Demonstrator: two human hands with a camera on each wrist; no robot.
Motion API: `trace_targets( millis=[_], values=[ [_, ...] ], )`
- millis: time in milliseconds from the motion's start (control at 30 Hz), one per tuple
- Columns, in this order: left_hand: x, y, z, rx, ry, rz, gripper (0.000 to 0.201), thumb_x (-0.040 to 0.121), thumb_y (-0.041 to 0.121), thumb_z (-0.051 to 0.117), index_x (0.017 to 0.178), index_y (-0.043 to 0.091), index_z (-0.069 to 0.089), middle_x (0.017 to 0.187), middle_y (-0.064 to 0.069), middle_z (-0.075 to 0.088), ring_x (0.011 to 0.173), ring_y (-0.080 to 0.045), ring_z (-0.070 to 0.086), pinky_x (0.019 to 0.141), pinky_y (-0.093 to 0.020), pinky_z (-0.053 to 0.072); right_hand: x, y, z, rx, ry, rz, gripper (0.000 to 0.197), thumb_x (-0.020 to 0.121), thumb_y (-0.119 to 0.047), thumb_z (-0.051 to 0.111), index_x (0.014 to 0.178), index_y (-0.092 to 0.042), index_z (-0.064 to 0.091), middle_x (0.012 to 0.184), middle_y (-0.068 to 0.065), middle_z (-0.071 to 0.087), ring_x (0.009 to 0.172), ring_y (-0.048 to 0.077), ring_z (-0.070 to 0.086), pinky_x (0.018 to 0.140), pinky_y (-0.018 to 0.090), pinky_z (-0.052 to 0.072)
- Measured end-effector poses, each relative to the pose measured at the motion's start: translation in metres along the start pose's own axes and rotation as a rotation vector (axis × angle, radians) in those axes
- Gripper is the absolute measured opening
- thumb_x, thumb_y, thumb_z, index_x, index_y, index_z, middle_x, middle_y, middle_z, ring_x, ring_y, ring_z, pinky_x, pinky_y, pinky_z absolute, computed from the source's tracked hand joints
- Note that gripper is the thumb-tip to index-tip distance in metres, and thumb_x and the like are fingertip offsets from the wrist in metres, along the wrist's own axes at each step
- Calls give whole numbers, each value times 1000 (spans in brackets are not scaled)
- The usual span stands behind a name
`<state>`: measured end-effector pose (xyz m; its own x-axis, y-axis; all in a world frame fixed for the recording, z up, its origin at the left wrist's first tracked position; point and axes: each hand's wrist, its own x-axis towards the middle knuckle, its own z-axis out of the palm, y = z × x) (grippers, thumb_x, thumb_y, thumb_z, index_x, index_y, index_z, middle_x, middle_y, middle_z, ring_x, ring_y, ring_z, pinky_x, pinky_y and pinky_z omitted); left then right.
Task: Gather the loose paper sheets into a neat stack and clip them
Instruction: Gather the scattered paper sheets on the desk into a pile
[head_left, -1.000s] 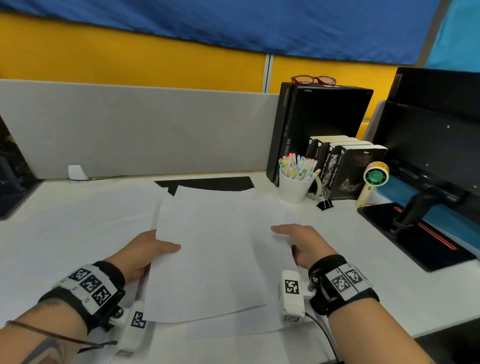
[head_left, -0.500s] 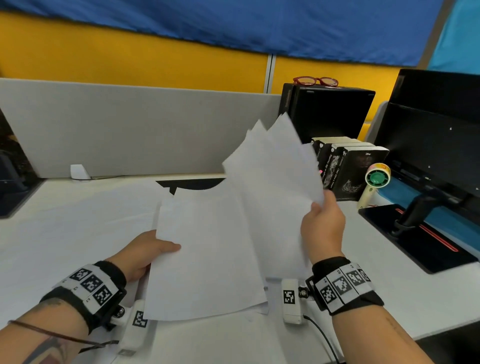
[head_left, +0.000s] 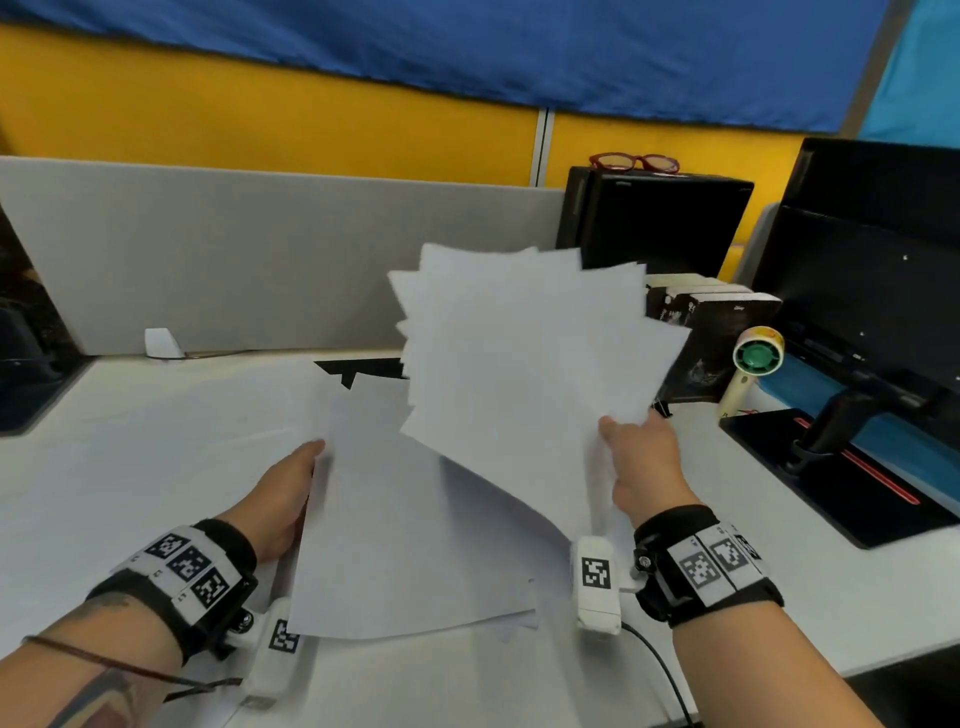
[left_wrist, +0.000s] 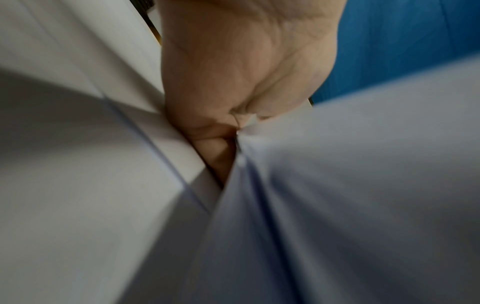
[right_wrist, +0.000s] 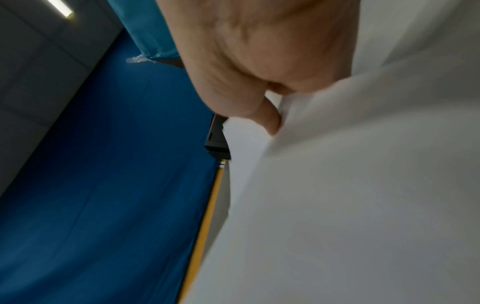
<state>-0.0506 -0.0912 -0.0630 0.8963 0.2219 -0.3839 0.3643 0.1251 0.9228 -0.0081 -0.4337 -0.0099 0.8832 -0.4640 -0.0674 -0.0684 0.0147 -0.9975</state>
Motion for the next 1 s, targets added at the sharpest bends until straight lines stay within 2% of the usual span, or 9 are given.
trace_targets(
  millis=[133, 267, 333, 433, 600, 667, 767, 867, 1000],
  values=[
    [-4, 5, 0, 10, -110, -14, 79, 94, 79, 31, 120, 18, 72, 115, -11, 78, 111, -33, 72, 100, -45, 52, -4, 16, -1, -217, -357, 256, 36, 94, 2, 62, 129, 3, 54, 109, 12, 69, 98, 30, 65, 84, 37, 53],
    [-2, 0, -1, 120, -127, 29, 40, 93, 34, 73, 125, 11, 70, 111, -12, 78, 102, -33, 74, 105, -46, 51, -19, 11, -6, -652, -611, 324, 57, 85, 2, 74, 129, -13, 41, 103, 16, 65, 71, 28, 67, 52, 32, 57],
    [2, -5, -2, 167, -119, 33, 39, 92, 13, 75, 128, 3, 67, 112, -15, 79, 105, -37, 74, 100, -51, 55, -15, 12, -4, -844, -603, 269, 58, 85, 1, 74, 131, -12, 41, 105, 19, 65, 77, 32, 69, 64, 39, 62],
    [2, -7, -3, 188, -126, 56, 28, 97, 10, 69, 125, 8, 67, 115, -13, 78, 105, -34, 75, 92, -45, 58, -9, 14, -2, -1079, -544, 113, 45, 88, -2, 69, 130, -4, 55, 98, 16, 69, 100, 37, 71, 91, 46, 58],
    [4, -8, -6, 151, -151, 94, 29, 99, 8, 64, 128, 12, 64, 120, -10, 76, 108, -30, 73, 89, -42, 57, -10, 16, -7, -786, -562, 233, 46, 78, -18, 85, 114, -4, 58, 89, 17, 67, 70, 30, 64, 75, 41, 62],
    [4, -9, -9, 170, -182, 111, 43, 94, 3, 70, 134, 14, 61, 123, -9, 76, 113, -31, 72, 95, -46, 56, -13, 13, -8, -812, -630, 246, 58, 67, -16, 93, 113, -7, 59, 96, 18, 71, 73, 27, 62, 80, 41, 59],
    [2, -8, -8, 151, -190, 117, 45, 92, 5, 72, 135, 16, 61, 122, -7, 76, 111, -29, 74, 93, -44, 57, -10, 11, -7, -883, -599, 168, 53, 73, -5, 86, 119, -1, 60, 97, 15, 65, 80, 29, 63, 83, 41, 58],
    [-3, -4, -3, 36, -111, 74, 26, 107, 26, 53, 131, 20, 57, 119, -2, 74, 106, -24, 71, 93, -41, 53, -3, 13, -6, -1042, -485, 48, 47, 89, -7, 70, 132, 2, 54, 116, 15, 60, 106, 33, 63, 92, 39, 53],
    [-1, -6, -4, -16, -65, 72, 36, 111, 24, 42, 146, 16, 47, 123, -4, 68, 106, -25, 65, 100, -44, 48, 13, 19, -11, -1000, -332, -2, 53, 99, -2, 47, 151, -3, 36, 151, 16, 44, 136, 34, 45, 106, 33, 41]
  ],
)
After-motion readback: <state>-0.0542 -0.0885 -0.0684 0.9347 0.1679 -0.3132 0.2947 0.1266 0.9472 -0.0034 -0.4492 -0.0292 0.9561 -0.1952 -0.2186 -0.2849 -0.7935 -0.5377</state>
